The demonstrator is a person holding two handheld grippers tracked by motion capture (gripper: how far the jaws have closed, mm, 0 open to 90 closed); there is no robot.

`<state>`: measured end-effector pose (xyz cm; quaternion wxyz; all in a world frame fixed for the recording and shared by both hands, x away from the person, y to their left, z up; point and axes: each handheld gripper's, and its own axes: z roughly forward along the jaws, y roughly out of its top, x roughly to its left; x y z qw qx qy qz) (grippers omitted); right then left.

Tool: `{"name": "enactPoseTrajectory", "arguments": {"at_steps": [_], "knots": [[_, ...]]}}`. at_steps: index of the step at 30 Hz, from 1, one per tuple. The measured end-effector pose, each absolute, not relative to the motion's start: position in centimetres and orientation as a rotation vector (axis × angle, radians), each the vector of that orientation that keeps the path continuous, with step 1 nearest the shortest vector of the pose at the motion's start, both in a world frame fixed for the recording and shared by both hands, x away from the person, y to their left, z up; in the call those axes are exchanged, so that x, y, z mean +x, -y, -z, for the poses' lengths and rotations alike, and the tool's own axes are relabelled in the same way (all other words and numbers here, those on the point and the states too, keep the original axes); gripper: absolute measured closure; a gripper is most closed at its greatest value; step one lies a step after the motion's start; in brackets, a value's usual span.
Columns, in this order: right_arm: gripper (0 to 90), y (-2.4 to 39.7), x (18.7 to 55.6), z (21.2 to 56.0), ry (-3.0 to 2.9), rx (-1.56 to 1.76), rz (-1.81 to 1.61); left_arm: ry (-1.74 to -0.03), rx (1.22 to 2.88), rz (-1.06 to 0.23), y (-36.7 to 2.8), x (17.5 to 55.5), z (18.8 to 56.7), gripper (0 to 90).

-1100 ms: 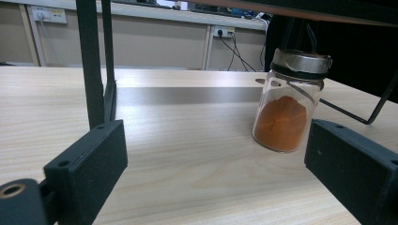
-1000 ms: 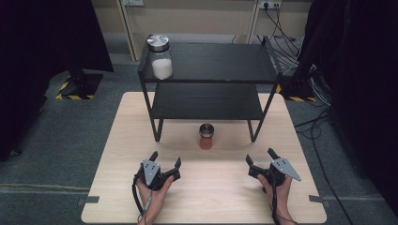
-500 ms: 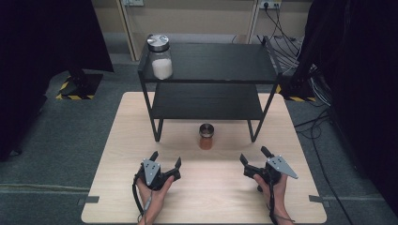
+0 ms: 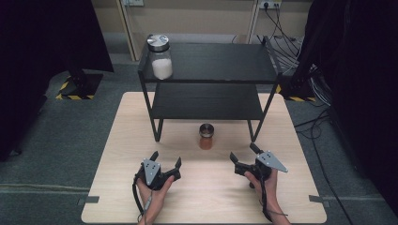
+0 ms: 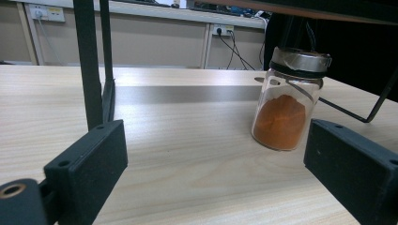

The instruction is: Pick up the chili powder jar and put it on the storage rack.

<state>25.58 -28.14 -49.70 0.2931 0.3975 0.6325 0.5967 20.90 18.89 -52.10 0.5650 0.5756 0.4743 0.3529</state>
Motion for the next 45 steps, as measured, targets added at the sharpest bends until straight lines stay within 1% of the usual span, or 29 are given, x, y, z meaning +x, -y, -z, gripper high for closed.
{"name": "enactPoseTrajectory", "arguments": {"at_steps": [12, 34, 45], "knots": [[5.1, 25.7, 28.1, 48.7, -1.72, 1.032, -1.606, -1.111, 1.359, -0.825, -18.9, 21.0, 52.1, 6.0], [5.2, 22.2, 31.0, 48.6, -1.834, 1.001, -1.566, -1.105, 1.362, -0.832, -18.8, 20.9, 52.1, 6.1], [5.6, 21.2, 32.9, 48.5, -1.884, 1.009, -1.552, -1.101, 1.365, -0.834, -18.8, 20.9, 52.1, 6.1]]}}
